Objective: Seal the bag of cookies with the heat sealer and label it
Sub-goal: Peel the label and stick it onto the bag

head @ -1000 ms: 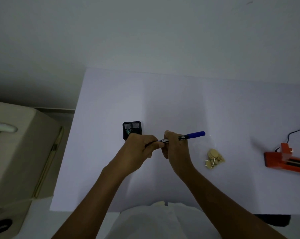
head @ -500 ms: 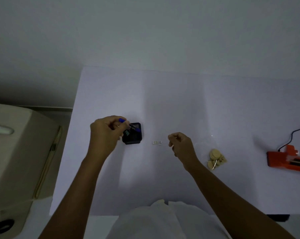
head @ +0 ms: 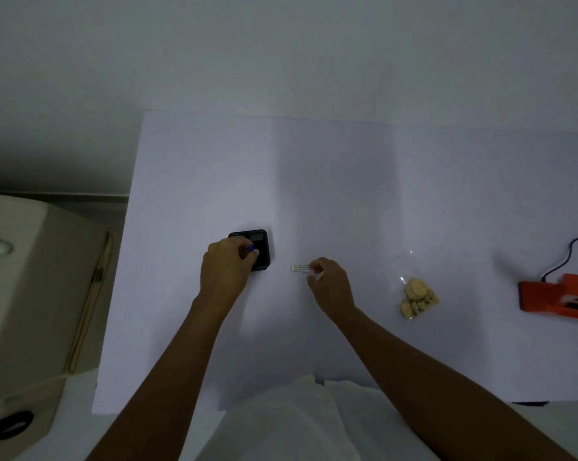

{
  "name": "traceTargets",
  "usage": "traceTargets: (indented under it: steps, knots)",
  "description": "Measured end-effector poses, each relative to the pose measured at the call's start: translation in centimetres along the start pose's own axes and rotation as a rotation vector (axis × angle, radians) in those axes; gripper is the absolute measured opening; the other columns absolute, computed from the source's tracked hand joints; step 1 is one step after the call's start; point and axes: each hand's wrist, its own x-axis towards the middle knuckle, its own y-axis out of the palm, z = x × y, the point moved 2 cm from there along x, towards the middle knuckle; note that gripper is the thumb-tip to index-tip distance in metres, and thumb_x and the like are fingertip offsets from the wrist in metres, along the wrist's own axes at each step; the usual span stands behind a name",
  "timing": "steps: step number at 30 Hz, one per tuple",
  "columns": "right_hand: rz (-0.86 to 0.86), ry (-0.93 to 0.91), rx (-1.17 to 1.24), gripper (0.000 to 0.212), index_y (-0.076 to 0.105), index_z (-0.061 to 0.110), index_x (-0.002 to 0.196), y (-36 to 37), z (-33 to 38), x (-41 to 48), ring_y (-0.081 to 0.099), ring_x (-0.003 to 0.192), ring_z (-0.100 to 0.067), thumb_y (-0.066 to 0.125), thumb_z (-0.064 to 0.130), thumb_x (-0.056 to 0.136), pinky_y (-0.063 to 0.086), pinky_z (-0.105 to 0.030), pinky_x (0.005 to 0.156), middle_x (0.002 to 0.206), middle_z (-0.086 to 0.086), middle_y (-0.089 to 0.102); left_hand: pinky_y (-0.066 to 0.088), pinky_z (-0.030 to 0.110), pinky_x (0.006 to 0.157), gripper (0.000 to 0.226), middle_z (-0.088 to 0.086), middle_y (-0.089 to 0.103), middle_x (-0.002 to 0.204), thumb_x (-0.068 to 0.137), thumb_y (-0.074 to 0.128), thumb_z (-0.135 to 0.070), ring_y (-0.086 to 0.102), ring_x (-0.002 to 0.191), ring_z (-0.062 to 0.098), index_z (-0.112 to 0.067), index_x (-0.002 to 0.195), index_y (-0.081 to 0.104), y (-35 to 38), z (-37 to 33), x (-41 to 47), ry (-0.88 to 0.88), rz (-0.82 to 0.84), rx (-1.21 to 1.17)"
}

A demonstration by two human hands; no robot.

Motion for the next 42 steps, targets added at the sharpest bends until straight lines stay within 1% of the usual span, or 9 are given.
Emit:
traceTargets:
  steps: [7,10,13,18,22,26,36,39,42]
  knots:
    - [0.032,-0.07,-0.077,0.03,0.063,0.008,0.113,0.8,0.0,1.3,0.059,0.1,-0.024,0.063,0.002,0.084,0.043,-0.023,0.08,0.112,-0.011,0.061,0.05,0.033,0.071,0.034,0.011,0.066,0.105,0.086,0.07,-0.026,0.063,0.09,0.026,-0.01,0.115,0.064,0.7,-0.9,-0.6,-0.009,-0.04,0.104]
    - [0.058,-0.088,-0.123,0.031,0.062,0.008,0.115,1.3,-0.4,1.6,0.057,0.102,-0.025,0.062,0.002,0.084,0.042,-0.024,0.081,0.114,-0.011,0.059,0.047,0.028,0.071,0.035,0.009,0.059,0.105,0.087,0.069,-0.023,0.058,0.088,0.02,-0.009,0.117,0.06,0.7,-2.7,-1.3,0.106,-0.121,0.034]
    - [0.062,-0.073,-0.138,0.032,0.061,0.011,0.116,1.7,-1.0,1.7,0.058,0.101,-0.024,0.061,0.004,0.085,0.043,-0.023,0.081,0.115,-0.009,0.058,0.047,0.018,0.069,0.025,0.003,0.061,0.094,0.089,0.067,-0.019,0.056,0.079,0.01,-0.009,0.111,0.063,2.2,-4.7,-2.2,0.212,-0.01,-0.073]
    - [0.058,-0.075,-0.117,0.033,0.062,0.01,0.12,2.0,-1.5,1.7,0.06,0.098,-0.024,0.06,0.005,0.087,0.048,-0.026,0.08,0.116,-0.01,0.059,0.052,0.028,0.068,0.016,0.01,0.064,0.092,0.093,0.059,-0.015,0.06,0.077,0.017,-0.003,0.104,0.063,8.2,-3.1,-3.3,-0.069,0.356,-0.085]
    - [0.086,-0.112,-0.118,0.037,0.061,0.009,0.124,2.0,-1.8,1.8,0.059,0.105,-0.025,0.061,0.005,0.088,0.051,-0.033,0.088,0.12,-0.012,0.058,0.036,0.019,0.051,0.017,0.007,0.057,0.078,0.093,0.059,-0.018,0.053,0.069,0.017,-0.005,0.083,0.054,11.6,-0.4,-2.6,-0.237,0.341,-0.094]
    - [0.076,-0.126,-0.133,0.033,0.063,0.008,0.121,2.1,-2.1,1.9,0.059,0.103,-0.027,0.06,0.005,0.088,0.053,-0.04,0.086,0.116,-0.013,0.059,0.04,0.016,0.051,0.032,0.006,0.068,0.071,0.091,0.062,-0.027,0.058,0.06,0.012,0.003,0.082,0.068,13.1,0.9,-1.2,-0.441,0.263,-0.234]
    - [0.028,-0.194,-0.233,0.025,0.07,0.006,0.112,2.7,-2.4,1.6,0.059,0.091,-0.027,0.055,0.009,0.092,0.053,-0.037,0.07,0.103,-0.014,0.062,0.056,0.033,0.073,0.021,0.006,0.072,0.077,0.089,0.065,-0.025,0.065,0.071,0.018,-0.008,0.081,0.073,14.2,1.0,-0.4,-0.456,0.225,-0.255]
    - [0.062,-0.097,-0.114,0.03,0.065,0.009,0.118,2.7,-2.5,1.8,0.058,0.099,-0.025,0.059,0.01,0.089,0.053,-0.036,0.08,0.11,-0.012,0.06,0.057,0.039,0.08,0.014,0.007,0.072,0.088,0.091,0.062,-0.022,0.068,0.082,0.023,-0.011,0.092,0.07,14.3,1.2,-0.5,-0.455,0.245,-0.288]
    - [0.068,0.023,0.139,0.038,0.063,0.008,0.121,2.1,-2.1,1.6,0.06,0.092,-0.018,0.072,0.016,0.085,0.051,-0.025,0.077,0.106,-0.005,0.062,0.057,0.036,0.068,0.012,0.011,0.07,0.094,0.094,0.055,-0.018,0.068,0.082,0.025,-0.012,0.099,0.064,13.7,0.8,-1.1,-0.465,0.301,-0.366]
